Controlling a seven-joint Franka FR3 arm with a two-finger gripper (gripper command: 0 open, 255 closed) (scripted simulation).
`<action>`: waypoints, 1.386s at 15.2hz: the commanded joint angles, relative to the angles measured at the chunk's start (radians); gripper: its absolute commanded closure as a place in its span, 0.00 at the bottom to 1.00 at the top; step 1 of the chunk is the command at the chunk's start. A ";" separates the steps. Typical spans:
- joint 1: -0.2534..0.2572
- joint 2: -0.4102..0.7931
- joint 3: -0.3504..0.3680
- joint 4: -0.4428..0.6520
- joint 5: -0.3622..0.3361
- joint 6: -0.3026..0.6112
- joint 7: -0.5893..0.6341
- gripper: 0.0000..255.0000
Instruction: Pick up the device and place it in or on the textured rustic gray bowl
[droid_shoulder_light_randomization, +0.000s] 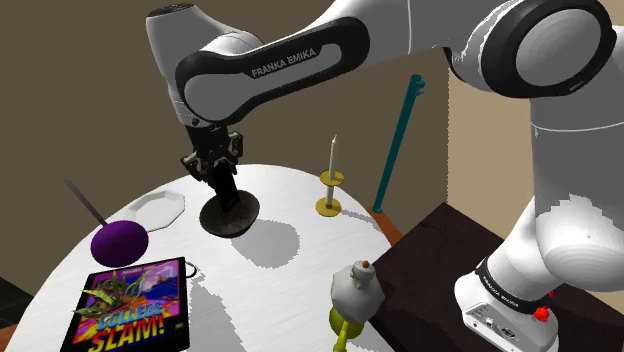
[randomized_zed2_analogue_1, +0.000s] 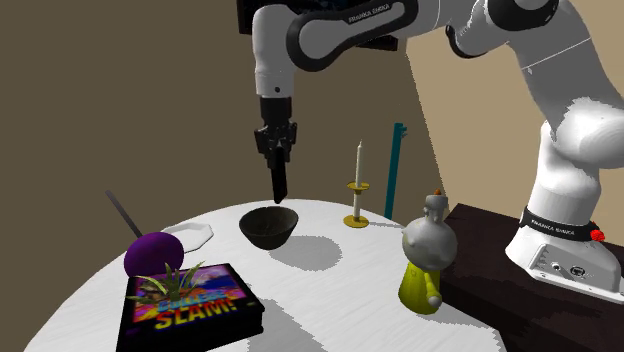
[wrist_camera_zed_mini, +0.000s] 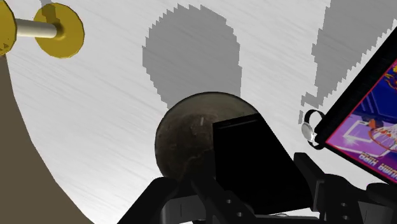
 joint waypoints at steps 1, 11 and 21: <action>0.002 0.056 -0.013 0.097 -0.012 -0.041 -0.029 1.00; 0.022 0.233 -0.051 0.347 -0.045 -0.108 -0.095 1.00; 0.012 0.260 -0.059 0.256 -0.059 0.006 -0.078 1.00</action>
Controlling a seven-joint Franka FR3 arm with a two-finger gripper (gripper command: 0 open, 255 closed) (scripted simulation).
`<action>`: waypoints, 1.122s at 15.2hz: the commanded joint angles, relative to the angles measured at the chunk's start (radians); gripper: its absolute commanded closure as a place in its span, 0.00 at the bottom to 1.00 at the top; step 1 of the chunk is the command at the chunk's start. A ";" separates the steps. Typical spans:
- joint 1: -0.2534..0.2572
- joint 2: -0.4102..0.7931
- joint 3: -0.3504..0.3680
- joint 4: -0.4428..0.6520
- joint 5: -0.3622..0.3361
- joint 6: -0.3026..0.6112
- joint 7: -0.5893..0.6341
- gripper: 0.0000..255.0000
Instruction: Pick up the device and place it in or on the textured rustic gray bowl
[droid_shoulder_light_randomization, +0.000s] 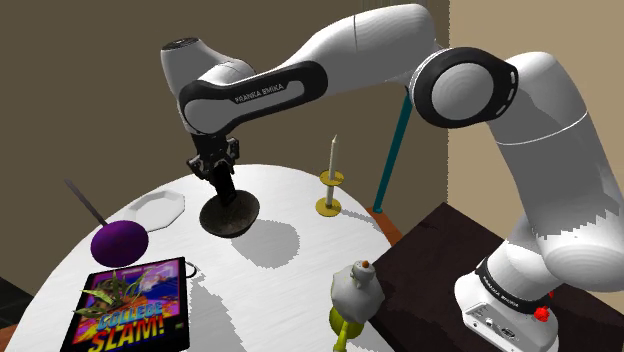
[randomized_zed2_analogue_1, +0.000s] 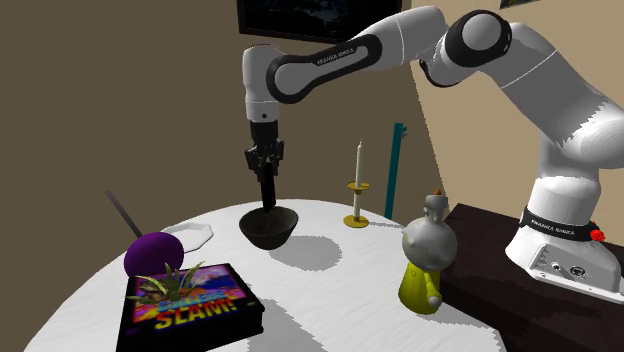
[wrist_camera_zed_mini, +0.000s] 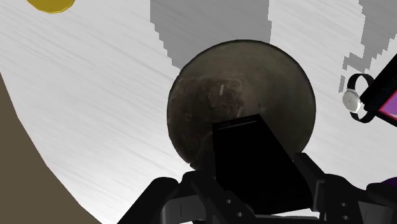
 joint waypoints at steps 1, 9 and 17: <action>0.000 0.010 -0.003 -0.012 -0.004 0.021 0.003 1.00; -0.001 0.028 -0.008 -0.036 -0.011 0.063 0.010 1.00; -0.001 0.028 -0.008 -0.035 -0.011 0.063 0.010 0.00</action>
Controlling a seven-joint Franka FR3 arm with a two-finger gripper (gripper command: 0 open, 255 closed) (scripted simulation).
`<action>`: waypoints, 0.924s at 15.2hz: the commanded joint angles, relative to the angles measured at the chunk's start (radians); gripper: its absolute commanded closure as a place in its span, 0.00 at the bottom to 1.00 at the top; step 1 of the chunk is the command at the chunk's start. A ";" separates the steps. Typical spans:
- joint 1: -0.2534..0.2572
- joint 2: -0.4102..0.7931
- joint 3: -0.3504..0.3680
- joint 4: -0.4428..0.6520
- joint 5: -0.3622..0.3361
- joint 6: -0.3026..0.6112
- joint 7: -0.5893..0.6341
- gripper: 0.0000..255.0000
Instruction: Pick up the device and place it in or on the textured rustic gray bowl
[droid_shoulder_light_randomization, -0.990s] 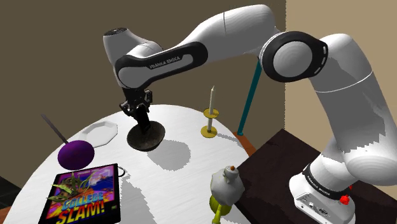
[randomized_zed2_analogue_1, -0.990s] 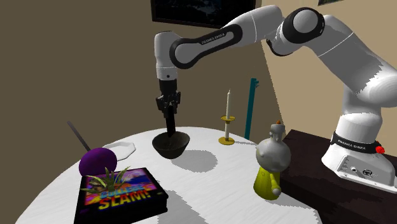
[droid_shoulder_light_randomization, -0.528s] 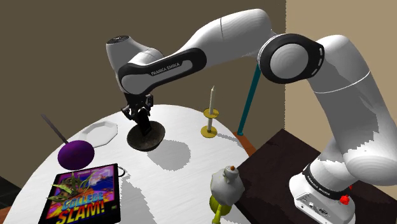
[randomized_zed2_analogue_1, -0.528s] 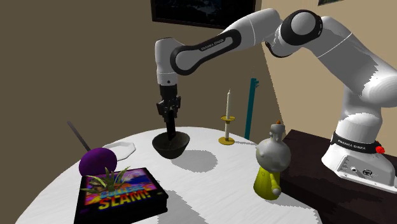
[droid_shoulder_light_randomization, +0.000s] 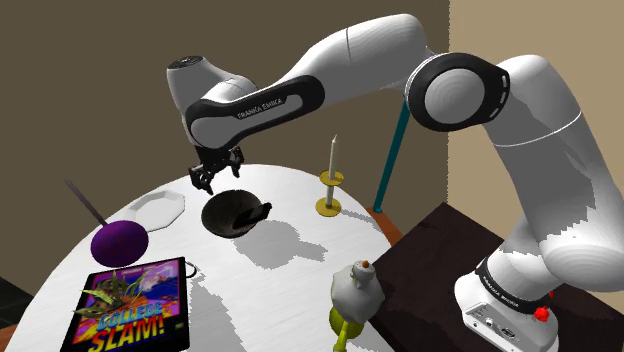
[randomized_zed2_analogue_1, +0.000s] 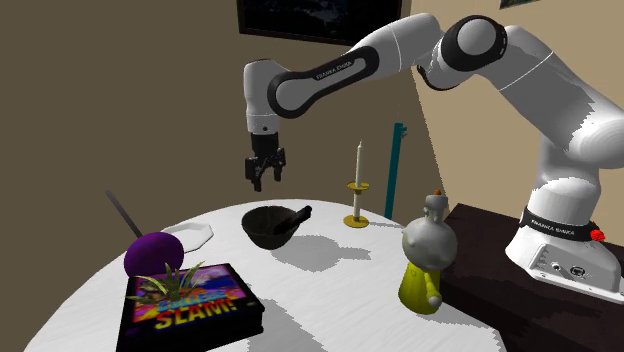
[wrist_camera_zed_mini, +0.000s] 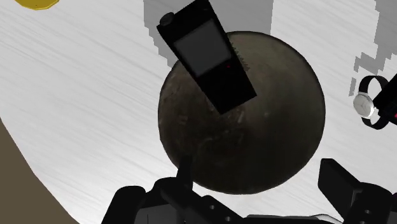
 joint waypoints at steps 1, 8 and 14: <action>0.000 0.000 0.000 0.000 0.000 0.000 0.000 0.00; 0.006 -0.040 0.011 0.062 0.016 -0.099 -0.012 0.00; 0.006 -0.039 0.011 0.062 0.016 -0.099 -0.012 0.00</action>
